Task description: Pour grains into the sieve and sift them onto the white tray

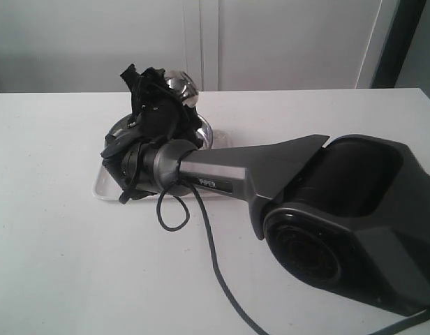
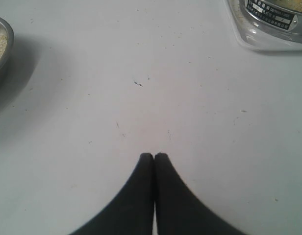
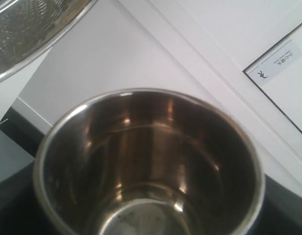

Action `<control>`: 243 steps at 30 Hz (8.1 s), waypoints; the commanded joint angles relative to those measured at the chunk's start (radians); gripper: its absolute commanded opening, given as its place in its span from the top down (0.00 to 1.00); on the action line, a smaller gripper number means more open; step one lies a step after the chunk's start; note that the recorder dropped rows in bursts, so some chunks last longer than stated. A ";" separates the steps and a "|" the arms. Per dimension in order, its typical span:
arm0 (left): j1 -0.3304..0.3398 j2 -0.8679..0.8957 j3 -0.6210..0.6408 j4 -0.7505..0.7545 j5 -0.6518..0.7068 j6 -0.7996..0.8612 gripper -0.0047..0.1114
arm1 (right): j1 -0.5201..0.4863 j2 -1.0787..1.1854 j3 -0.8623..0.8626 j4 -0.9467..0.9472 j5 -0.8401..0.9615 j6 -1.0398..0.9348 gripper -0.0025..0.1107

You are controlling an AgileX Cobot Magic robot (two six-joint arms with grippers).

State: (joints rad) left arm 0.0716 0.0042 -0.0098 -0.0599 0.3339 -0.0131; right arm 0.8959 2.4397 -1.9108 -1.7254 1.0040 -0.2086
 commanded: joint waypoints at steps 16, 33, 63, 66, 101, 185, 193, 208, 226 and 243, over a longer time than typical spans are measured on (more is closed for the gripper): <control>0.001 -0.004 0.010 -0.006 0.002 -0.008 0.96 | 0.023 -0.006 -0.005 0.001 0.031 0.113 0.98; 0.001 -0.004 0.010 -0.006 0.002 -0.008 0.96 | 0.040 -0.016 -0.005 -0.003 -0.049 0.216 0.98; 0.001 -0.004 0.010 -0.006 0.002 -0.008 0.96 | 0.041 -0.024 -0.005 -0.013 -0.004 0.209 0.98; 0.001 -0.004 0.010 -0.006 0.002 -0.008 0.96 | 0.055 -0.024 -0.005 -0.019 0.038 0.209 0.98; 0.001 -0.004 0.010 -0.006 0.002 -0.008 0.96 | 0.060 -0.102 -0.005 0.230 -0.011 0.363 0.98; 0.001 -0.004 0.010 -0.006 0.002 -0.008 0.96 | -0.247 -0.637 0.661 1.542 -1.070 0.295 0.98; 0.001 -0.004 0.010 -0.006 0.002 -0.008 0.96 | -0.248 -0.637 0.661 1.542 -1.059 0.353 0.98; 0.001 -0.004 0.010 -0.006 0.002 -0.008 0.96 | -0.351 -0.752 0.792 1.542 -1.142 0.468 0.98; 0.001 -0.004 0.010 -0.006 0.002 -0.008 0.96 | -0.516 -0.774 1.044 1.549 -1.529 0.633 0.98; 0.001 -0.004 0.010 -0.006 0.002 -0.008 0.96 | -0.569 -0.715 1.133 1.734 -1.757 0.455 0.98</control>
State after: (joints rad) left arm 0.0716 0.0042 -0.0098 -0.0599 0.3339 -0.0131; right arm 0.3312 1.6979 -0.7833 -0.0077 -0.7038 0.2639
